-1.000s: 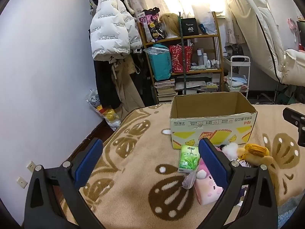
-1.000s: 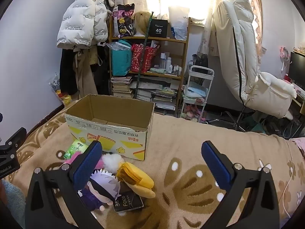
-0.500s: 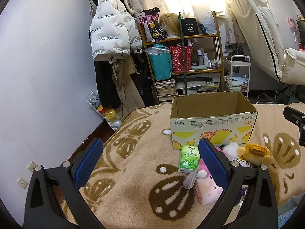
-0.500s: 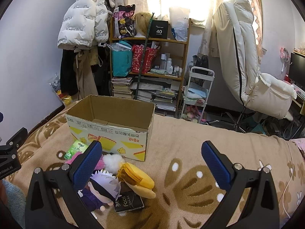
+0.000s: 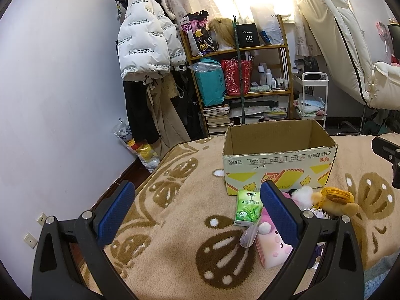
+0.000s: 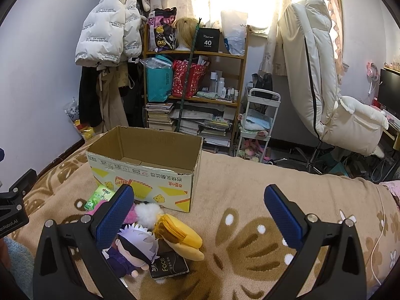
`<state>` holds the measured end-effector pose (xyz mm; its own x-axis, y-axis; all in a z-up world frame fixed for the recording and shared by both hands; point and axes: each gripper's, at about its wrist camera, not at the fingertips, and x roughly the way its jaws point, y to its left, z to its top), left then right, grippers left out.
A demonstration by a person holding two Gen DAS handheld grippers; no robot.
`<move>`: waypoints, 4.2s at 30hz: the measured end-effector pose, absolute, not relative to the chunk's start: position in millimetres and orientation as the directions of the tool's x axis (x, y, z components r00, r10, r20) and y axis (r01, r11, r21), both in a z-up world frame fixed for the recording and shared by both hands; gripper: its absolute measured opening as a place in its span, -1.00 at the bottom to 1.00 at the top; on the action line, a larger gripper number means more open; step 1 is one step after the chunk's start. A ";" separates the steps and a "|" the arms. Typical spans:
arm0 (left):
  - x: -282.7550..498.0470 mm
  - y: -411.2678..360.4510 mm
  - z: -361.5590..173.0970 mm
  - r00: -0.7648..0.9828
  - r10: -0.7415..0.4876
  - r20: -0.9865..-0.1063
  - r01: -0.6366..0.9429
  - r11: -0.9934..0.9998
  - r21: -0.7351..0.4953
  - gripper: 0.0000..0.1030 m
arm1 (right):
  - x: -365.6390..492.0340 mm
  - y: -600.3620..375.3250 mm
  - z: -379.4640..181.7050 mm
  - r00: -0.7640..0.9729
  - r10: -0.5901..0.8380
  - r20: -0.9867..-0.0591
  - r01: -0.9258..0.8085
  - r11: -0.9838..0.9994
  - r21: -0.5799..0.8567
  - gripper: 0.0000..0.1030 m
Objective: Organize soft objects
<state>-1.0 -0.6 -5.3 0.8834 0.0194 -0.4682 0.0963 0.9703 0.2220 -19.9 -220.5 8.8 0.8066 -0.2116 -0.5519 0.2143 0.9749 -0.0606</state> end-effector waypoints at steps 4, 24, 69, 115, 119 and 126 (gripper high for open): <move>-1.6 -1.0 -5.4 0.884 0.021 -0.467 0.096 0.970 0.224 0.93 | -19.8 -220.9 9.1 0.806 -0.211 -0.552 0.213 0.975 -0.062 1.00; -1.8 -3.0 -5.4 0.884 0.021 -0.468 0.099 0.968 0.229 0.93 | -20.4 -221.5 10.5 0.807 -0.216 -0.549 0.219 0.974 -0.061 1.00; 23.4 -20.3 -12.3 0.832 -0.022 -0.555 0.177 0.958 0.227 0.93 | 0.7 -225.9 0.2 0.774 -0.168 -0.611 0.190 0.981 -0.028 1.00; 103.2 -80.1 -113.2 0.581 -0.051 -0.812 0.337 0.923 0.183 0.93 | 68.1 -263.4 -118.6 0.492 -0.028 -0.870 0.248 0.963 0.109 1.00; 99.9 -84.4 -117.0 0.573 -0.053 -0.818 0.352 0.917 0.188 0.93 | 68.6 -261.3 -118.2 0.495 -0.023 -0.868 0.246 0.962 0.116 1.00; 97.4 -87.6 -120.0 0.571 -0.051 -0.819 0.372 0.906 0.203 0.93 | 69.3 -254.4 -118.1 0.492 -0.010 -0.870 0.225 0.967 0.117 1.00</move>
